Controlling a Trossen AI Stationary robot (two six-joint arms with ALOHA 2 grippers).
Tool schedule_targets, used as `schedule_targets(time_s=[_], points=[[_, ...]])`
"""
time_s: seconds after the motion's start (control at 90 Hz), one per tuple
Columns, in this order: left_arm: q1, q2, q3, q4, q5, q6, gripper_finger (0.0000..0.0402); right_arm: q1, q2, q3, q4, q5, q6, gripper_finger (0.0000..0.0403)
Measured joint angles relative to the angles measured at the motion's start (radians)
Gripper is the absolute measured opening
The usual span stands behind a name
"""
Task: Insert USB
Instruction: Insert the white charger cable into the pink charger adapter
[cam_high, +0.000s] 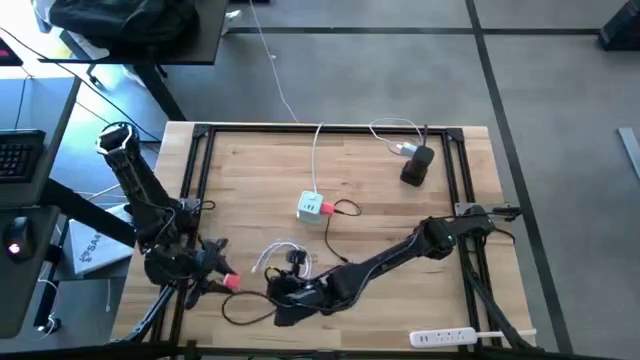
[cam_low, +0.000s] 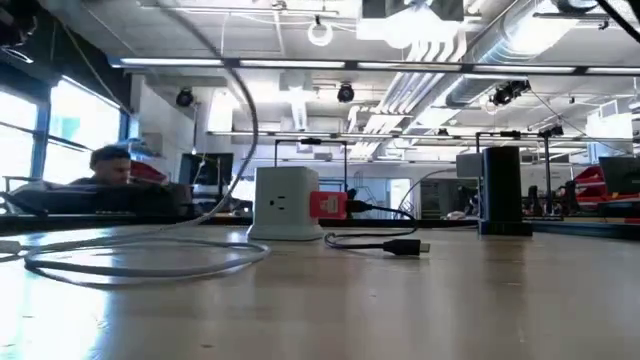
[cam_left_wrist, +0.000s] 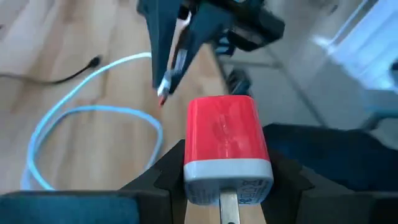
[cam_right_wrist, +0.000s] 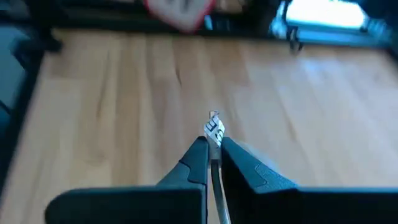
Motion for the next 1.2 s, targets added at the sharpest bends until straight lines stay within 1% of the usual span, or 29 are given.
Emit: schedule_targets(time_s=[0.111,0.189,0.244,0.3,0.389,0.556,0.667,0.789,0.878,0.922,0.967,1.044,1.122,1.2], points=[[-0.018,0.000,-0.063,0.272,0.105,0.151,0.0118,0.006,-0.028,-0.001,0.071,-0.021,-0.099,0.0000],[-0.024,0.000,-0.098,0.438,0.178,0.252,0.0118,0.005,-0.039,0.000,0.121,-0.069,-0.173,0.0000],[-0.024,0.000,-0.115,0.517,0.231,0.317,0.0118,0.005,-0.040,0.000,0.154,-0.110,-0.217,0.0000],[-0.020,0.000,-0.116,0.549,0.270,0.366,0.0118,0.007,-0.039,-0.001,0.183,-0.157,-0.253,0.0000],[-0.012,0.000,-0.116,0.568,0.315,0.404,0.0118,0.009,-0.039,-0.001,0.222,-0.214,-0.277,0.0000],[-0.001,0.000,-0.116,0.568,0.418,0.414,0.0118,0.007,-0.038,-0.001,0.287,-0.283,-0.305,0.0000],[0.000,0.000,-0.116,0.567,0.415,0.425,0.0118,0.008,-0.038,-0.001,0.353,-0.310,-0.348,0.0000],[0.001,0.012,-0.116,0.565,0.291,0.411,0.0118,0.009,-0.038,-0.001,0.368,-0.339,-0.373,0.0000],[0.001,0.030,-0.116,0.567,0.245,0.392,0.0118,0.010,-0.038,-0.001,0.368,-0.341,-0.383,0.0000],[0.001,0.039,-0.116,0.567,0.250,0.382,0.0118,0.009,-0.038,-0.001,0.367,-0.341,-0.409,0.0000],[0.000,0.047,-0.116,0.575,0.277,0.380,0.0118,0.009,-0.038,-0.001,0.365,-0.340,-0.445,0.0000],[-0.002,0.065,-0.116,0.636,0.333,0.391,0.0118,0.009,-0.038,-0.001,0.377,-0.340,-0.537,0.0000],[-0.004,0.079,-0.116,0.696,0.351,0.396,0.0118,0.009,-0.038,-0.001,0.420,-0.340,-0.629,0.0000],[-0.003,0.091,-0.116,0.719,0.375,0.402,0.0118,0.009,-0.038,-0.001,0.446,-0.340,-0.689,0.0000]])
